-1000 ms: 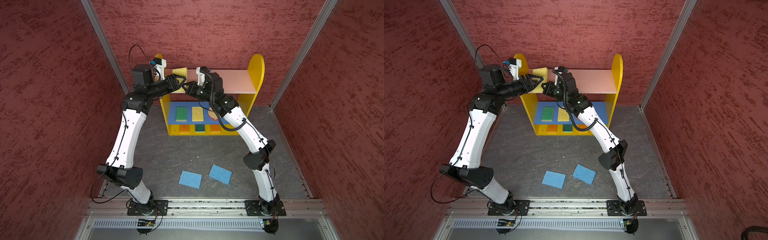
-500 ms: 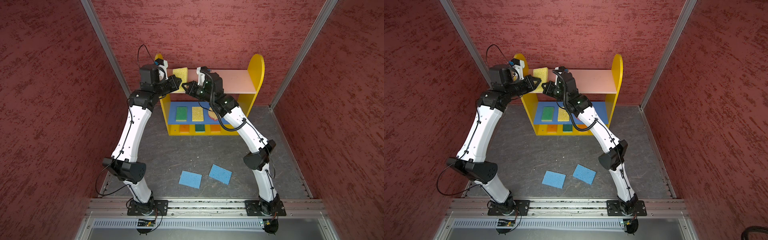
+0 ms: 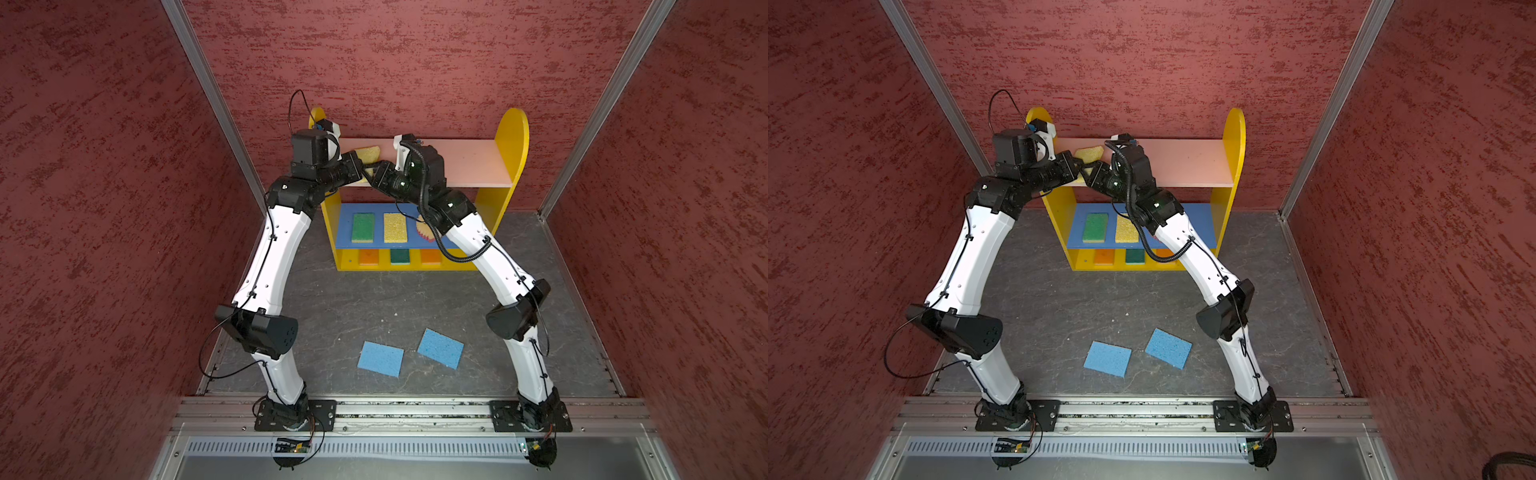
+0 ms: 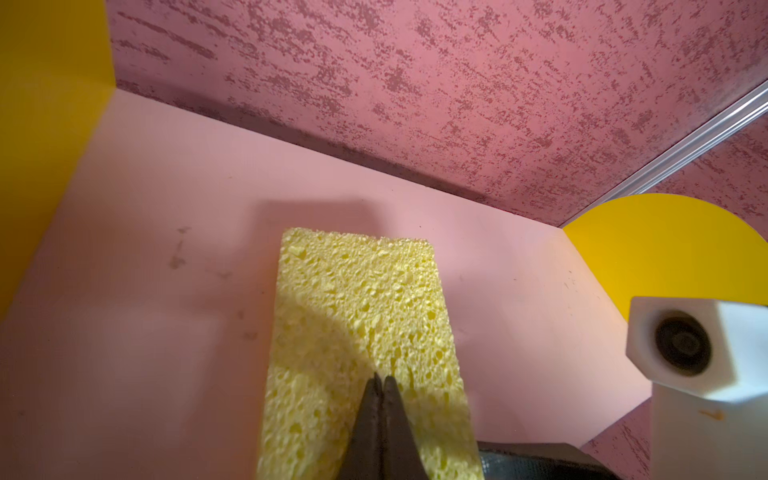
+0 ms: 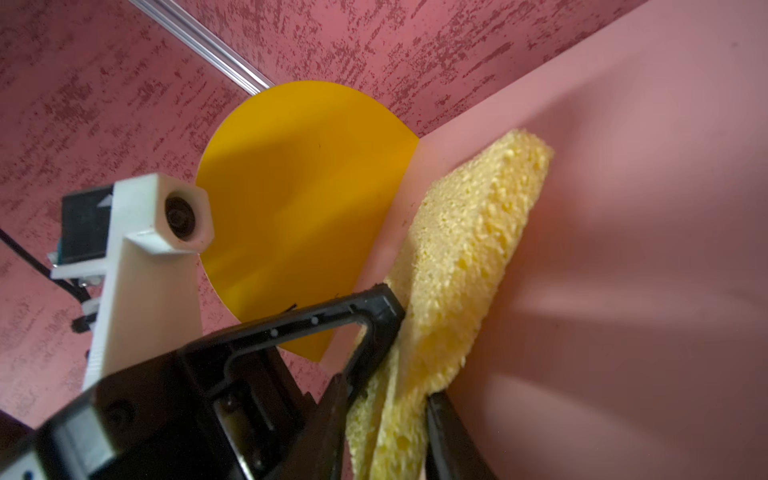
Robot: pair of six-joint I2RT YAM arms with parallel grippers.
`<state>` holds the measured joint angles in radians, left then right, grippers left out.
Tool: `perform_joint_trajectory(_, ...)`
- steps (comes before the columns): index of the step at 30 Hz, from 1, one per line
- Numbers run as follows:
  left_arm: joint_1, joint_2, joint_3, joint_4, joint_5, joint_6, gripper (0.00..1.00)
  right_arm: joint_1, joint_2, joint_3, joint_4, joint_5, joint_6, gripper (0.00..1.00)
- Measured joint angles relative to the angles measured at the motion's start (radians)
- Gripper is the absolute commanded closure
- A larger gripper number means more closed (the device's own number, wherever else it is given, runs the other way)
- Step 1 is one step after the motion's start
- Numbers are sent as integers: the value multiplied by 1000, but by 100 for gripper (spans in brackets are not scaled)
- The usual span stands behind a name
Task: Place and organize the cleaning sponges onto the shelf
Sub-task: 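Press the yellow sponge flat with the left gripper while the right gripper releases it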
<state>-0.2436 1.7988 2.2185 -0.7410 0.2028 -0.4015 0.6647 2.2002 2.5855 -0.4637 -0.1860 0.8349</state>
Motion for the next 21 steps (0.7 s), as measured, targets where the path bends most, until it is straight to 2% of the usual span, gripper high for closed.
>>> perform_joint_trajectory(2,-1,0,2,-2,-6,7,97,1,-3,-1,8,-7,3,52)
perform_joint_trajectory(5,-2,0,2,-5,-14,11,97,1,-23,-34,28,-13,5,50)
perform_joint_trajectory(9,-2,0,2,-9,-21,11,97,0,-80,-131,60,-14,5,50)
perform_joint_trajectory(12,-2,0,2,-10,-23,11,97,-1,-135,-217,79,-13,4,55)
perform_joint_trajectory(17,-2,0,2,-11,-23,11,97,-2,-252,-404,132,-13,5,68)
perform_joint_trajectory(18,-2,0,2,-10,-23,11,97,-2,-278,-445,149,-13,6,73)
perform_joint_trajectory(21,-2,0,2,-11,-23,11,97,-2,-337,-529,183,-14,11,100)
